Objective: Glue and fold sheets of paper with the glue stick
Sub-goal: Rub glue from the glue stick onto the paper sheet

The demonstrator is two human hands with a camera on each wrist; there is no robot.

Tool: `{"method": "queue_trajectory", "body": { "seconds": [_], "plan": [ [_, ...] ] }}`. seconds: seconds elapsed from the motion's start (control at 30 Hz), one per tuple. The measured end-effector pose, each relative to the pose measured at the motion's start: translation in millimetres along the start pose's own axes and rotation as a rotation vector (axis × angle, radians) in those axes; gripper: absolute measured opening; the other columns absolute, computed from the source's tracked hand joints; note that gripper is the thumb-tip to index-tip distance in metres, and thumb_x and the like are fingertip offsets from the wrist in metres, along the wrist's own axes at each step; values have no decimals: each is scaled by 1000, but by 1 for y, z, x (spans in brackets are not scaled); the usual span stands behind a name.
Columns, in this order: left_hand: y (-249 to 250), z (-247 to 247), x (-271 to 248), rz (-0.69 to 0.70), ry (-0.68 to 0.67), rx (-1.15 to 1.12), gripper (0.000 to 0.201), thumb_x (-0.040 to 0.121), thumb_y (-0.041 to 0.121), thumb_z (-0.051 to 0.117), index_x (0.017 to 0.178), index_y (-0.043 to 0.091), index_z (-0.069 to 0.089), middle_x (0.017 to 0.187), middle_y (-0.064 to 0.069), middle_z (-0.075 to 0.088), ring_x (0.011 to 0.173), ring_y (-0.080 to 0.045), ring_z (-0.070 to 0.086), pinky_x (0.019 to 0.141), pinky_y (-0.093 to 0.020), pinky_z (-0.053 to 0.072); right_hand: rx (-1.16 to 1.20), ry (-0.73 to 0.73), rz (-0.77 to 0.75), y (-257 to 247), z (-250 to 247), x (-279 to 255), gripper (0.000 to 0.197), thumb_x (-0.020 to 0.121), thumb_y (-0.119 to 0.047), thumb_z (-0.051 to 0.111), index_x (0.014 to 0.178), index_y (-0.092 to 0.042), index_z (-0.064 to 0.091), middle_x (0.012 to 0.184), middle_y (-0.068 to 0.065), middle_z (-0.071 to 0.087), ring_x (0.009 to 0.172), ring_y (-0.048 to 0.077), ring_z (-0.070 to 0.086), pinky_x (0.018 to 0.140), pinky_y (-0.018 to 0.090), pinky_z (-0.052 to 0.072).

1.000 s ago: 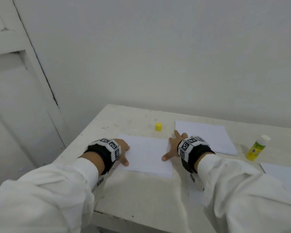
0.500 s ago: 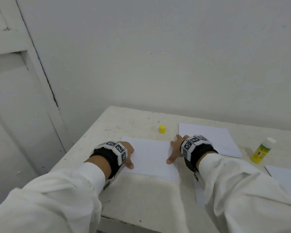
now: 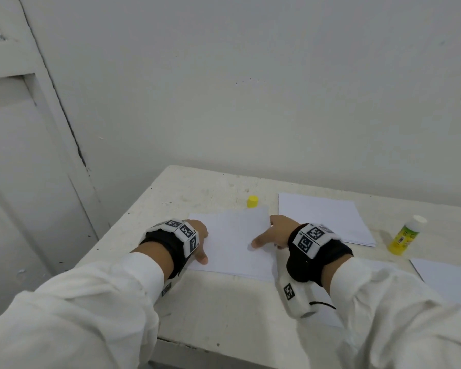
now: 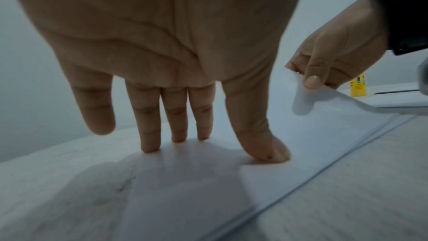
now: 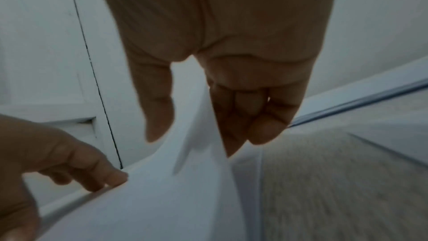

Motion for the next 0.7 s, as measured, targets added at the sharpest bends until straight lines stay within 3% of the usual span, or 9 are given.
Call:
{"method": "queue_trajectory", "body": {
  "seconds": [0.17,0.23,0.37,0.4,0.47,0.53,0.6,0.63,0.7],
  "plan": [
    [-3,4,0,-56,68,-108,93,69,49,79,142,17,32,142,-5,40,127,-27,46,103,-41,41,181,30,32,0,13,-18,30,80,-6,67,108,4,64,105,19,67,96,35,66,85,45,55],
    [-7,5,0,-110,120,-158,101,60,53,83,138,11,32,136,-9,41,122,-30,48,101,-44,43,169,38,-16,-1,19,-23,34,79,-7,65,110,7,61,94,15,64,84,29,63,81,40,55],
    [-25,13,-6,-295,84,-317,145,56,61,82,148,0,-13,154,-16,14,141,-31,24,113,-44,28,61,62,-105,0,27,-32,39,81,-14,62,115,6,57,98,14,60,82,21,52,72,30,43],
    [-31,14,-6,-312,81,-362,145,56,61,81,148,-1,-13,156,-15,13,142,-30,22,114,-42,26,26,60,-122,0,27,-35,38,82,-16,62,114,3,57,102,11,60,85,22,54,74,30,44],
    [-44,12,-8,-305,86,-490,124,62,57,81,149,3,12,152,-12,29,138,-28,32,111,-38,31,-11,50,-145,2,27,-38,34,83,-20,61,112,-2,58,109,10,61,91,24,58,79,31,46],
    [-54,7,-10,-246,101,-598,85,70,47,80,138,9,44,139,-8,49,127,-26,47,105,-35,38,-18,36,-147,5,26,-40,28,84,-22,60,106,-4,59,105,9,62,87,22,57,76,30,45],
    [-61,3,-12,-185,173,-664,35,79,39,74,98,11,64,103,-5,64,94,-19,59,80,-25,45,-26,61,-136,7,26,-41,18,86,-22,58,87,-5,54,88,8,56,76,20,51,66,27,39],
    [-63,2,-13,-170,214,-687,29,82,38,72,76,13,58,82,-2,59,74,-14,54,64,-21,40,-29,91,-126,8,26,-41,19,87,-22,57,80,-7,50,82,7,51,72,19,47,61,26,35],
    [-66,3,-15,-174,266,-760,42,84,36,70,61,16,42,67,1,46,59,-12,40,53,-21,29,-30,165,-94,9,26,-41,28,88,-24,59,69,-10,44,71,4,45,65,20,44,54,24,30]
  ]
}}
Point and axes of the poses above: each hand's wrist, its own x-axis towards the middle knuckle, its own z-axis out of the palm, y = z × x, the point moved 2 cm from there along x, towards the middle knuckle
